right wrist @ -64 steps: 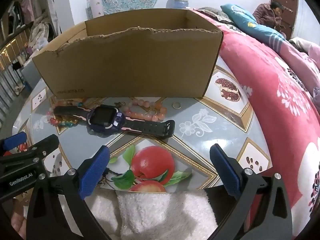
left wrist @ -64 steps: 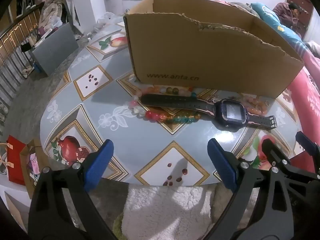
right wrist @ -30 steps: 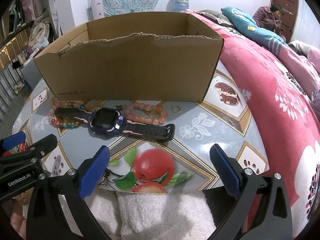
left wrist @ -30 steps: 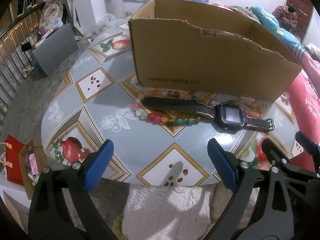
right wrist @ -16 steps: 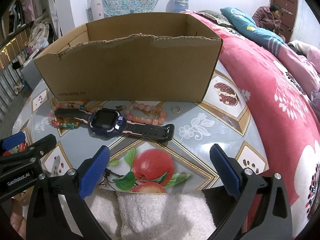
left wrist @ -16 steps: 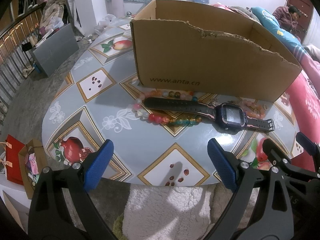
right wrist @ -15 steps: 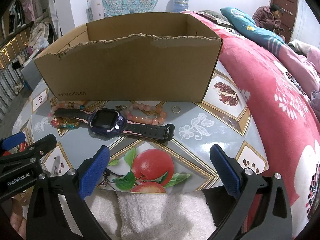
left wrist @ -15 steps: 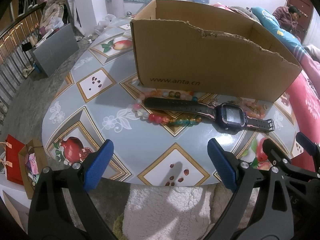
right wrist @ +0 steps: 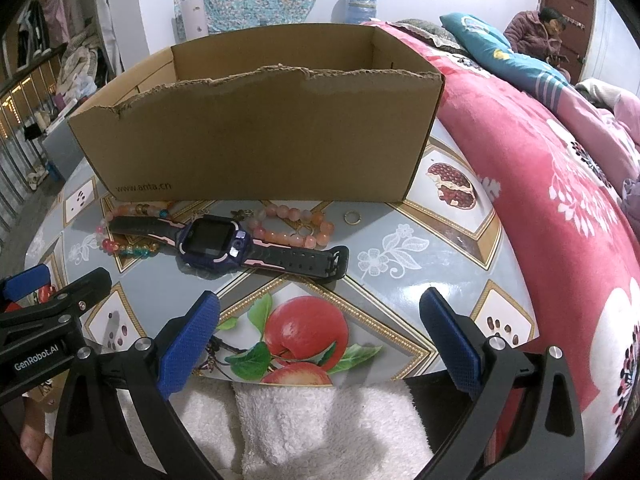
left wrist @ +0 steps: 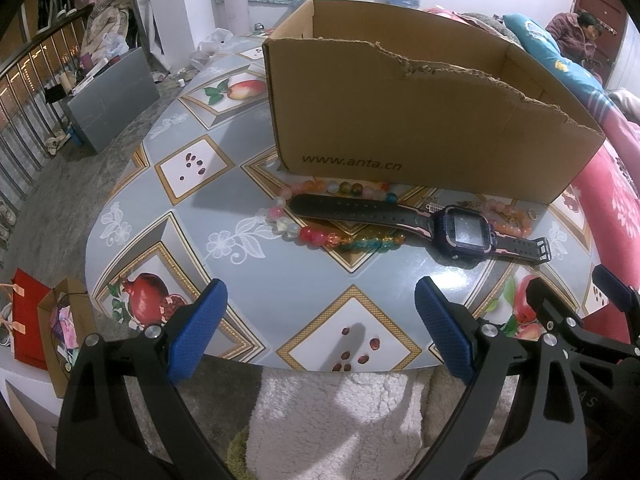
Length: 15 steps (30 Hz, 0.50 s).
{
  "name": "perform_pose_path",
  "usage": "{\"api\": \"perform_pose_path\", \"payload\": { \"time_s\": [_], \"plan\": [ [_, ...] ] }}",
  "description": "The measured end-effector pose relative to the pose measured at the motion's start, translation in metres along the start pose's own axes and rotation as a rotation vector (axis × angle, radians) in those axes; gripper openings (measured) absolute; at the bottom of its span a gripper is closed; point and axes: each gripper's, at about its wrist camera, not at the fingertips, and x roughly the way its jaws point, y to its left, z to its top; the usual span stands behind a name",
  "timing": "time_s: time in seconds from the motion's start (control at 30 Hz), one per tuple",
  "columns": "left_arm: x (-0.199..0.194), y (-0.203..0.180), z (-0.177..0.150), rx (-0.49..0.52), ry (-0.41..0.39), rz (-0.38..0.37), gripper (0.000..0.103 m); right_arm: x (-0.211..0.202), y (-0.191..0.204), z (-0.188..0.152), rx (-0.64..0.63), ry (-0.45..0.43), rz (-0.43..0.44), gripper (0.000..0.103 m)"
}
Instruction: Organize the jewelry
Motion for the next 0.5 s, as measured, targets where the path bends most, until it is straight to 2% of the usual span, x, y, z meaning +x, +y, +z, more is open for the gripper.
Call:
{"api": "perform_pose_path", "payload": {
  "time_s": [0.5],
  "plan": [
    [0.0000,0.0002,-0.0002,0.000,-0.001,0.000,0.091,-0.0009,-0.0002,-0.0009,0.005,0.000,0.001,0.098]
  ]
}}
